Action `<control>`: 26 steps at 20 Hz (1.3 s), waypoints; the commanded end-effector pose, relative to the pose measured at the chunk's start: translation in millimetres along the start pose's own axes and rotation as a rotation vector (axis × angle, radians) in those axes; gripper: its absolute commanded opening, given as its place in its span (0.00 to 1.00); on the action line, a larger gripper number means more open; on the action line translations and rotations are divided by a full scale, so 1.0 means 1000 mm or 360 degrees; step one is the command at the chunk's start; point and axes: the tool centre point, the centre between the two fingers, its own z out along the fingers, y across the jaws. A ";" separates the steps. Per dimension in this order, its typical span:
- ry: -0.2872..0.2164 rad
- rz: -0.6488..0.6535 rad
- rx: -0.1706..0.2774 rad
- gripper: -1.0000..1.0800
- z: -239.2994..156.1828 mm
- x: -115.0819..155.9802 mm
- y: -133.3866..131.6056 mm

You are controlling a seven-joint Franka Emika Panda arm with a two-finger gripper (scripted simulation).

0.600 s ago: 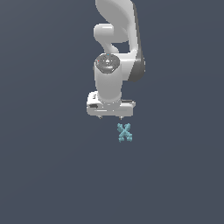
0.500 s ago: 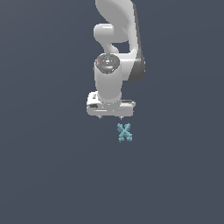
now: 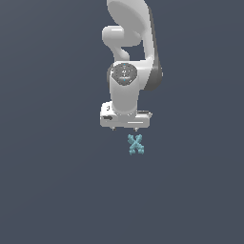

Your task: Pick up the object and move it to a goal position.

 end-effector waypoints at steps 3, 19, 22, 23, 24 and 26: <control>0.0004 -0.0002 -0.0002 0.96 0.002 0.001 -0.001; 0.0119 -0.0130 -0.0034 0.96 0.053 0.016 -0.051; 0.0131 -0.0144 -0.0036 0.96 0.058 0.017 -0.056; 0.0133 -0.0146 -0.0036 0.96 0.059 0.017 -0.057; 0.0135 -0.0148 -0.0037 0.96 0.059 0.017 -0.058; 0.0131 -0.0147 -0.0036 0.96 0.059 0.017 -0.058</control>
